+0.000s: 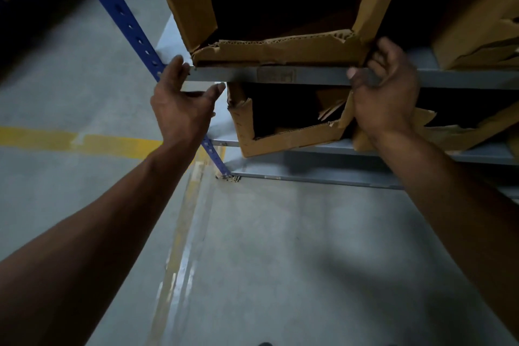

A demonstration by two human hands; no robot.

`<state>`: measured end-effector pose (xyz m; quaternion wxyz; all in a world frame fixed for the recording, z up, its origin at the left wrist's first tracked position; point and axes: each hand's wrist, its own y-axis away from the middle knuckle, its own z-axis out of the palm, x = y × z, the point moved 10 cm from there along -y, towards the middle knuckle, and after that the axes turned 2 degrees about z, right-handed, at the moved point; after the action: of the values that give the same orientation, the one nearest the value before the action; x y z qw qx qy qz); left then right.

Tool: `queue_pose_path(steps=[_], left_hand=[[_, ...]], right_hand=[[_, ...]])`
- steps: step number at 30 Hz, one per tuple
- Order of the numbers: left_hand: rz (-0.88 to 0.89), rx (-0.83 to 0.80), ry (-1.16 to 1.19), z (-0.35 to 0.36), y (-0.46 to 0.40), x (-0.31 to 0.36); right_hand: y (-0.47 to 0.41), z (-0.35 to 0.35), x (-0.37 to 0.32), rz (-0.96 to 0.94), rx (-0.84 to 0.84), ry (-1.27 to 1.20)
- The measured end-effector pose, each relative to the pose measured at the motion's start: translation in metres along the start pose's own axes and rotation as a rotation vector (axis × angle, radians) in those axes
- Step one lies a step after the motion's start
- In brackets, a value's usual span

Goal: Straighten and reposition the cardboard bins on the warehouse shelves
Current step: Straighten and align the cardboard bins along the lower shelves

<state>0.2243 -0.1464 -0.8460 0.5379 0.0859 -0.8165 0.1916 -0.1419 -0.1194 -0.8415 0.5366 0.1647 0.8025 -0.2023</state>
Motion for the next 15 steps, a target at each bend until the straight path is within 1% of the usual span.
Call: queue_pose_path(steps=[2, 4, 7, 10, 12, 15], left_hand=[[-0.034, 0.04, -0.007, -0.007, 0.02, -0.015], [-0.096, 0.032, 0.019, -0.011, 0.045, -0.036], [-0.169, -0.039, 0.019, -0.011, 0.087, -0.068], [-0.255, -0.1, 0.023, -0.008, 0.12, -0.085], [-0.298, -0.146, 0.014, -0.002, 0.131, -0.087], [-0.342, -0.213, -0.008, 0.012, 0.132, -0.093]], right_hand=[[0.023, -0.009, 0.007, 0.018, 0.042, 0.045], [0.05, -0.015, 0.023, 0.013, 0.043, 0.031], [0.095, -0.022, 0.051, 0.054, -0.053, 0.089], [0.13, -0.042, 0.064, 0.074, -0.074, 0.205], [0.14, -0.047, 0.07, 0.118, -0.082, 0.224], [0.135, -0.033, 0.084, 0.163, -0.138, 0.195]])
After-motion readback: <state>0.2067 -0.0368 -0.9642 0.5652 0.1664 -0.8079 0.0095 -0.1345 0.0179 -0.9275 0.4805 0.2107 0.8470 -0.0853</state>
